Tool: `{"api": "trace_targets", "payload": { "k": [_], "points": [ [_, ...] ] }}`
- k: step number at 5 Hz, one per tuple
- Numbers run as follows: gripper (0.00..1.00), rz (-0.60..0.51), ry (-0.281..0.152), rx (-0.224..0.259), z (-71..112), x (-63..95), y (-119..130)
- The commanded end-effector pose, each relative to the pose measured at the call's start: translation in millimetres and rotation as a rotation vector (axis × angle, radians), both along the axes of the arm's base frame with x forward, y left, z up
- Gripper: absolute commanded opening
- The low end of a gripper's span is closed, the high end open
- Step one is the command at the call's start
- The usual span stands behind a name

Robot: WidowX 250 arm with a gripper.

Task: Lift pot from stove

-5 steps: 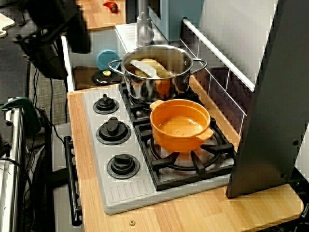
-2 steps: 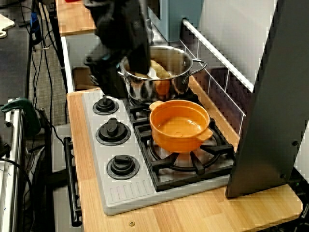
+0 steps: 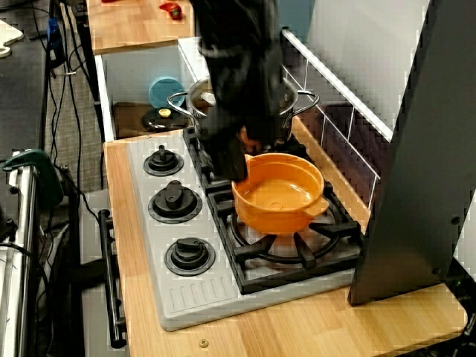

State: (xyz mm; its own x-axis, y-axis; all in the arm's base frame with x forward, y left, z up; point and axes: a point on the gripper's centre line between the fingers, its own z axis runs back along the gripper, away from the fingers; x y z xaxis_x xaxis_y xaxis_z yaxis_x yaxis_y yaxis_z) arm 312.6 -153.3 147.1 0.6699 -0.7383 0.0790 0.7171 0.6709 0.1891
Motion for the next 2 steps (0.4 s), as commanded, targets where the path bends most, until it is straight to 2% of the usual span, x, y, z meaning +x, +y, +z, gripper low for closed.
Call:
{"api": "trace_targets", "payload": {
  "k": [1, 2],
  "points": [
    [1.00, 0.017, -0.073, 0.003, -11.8, 7.6, 2],
    [1.00, 0.028, -0.092, 0.018, -25.7, 7.9, 5]
  ]
}}
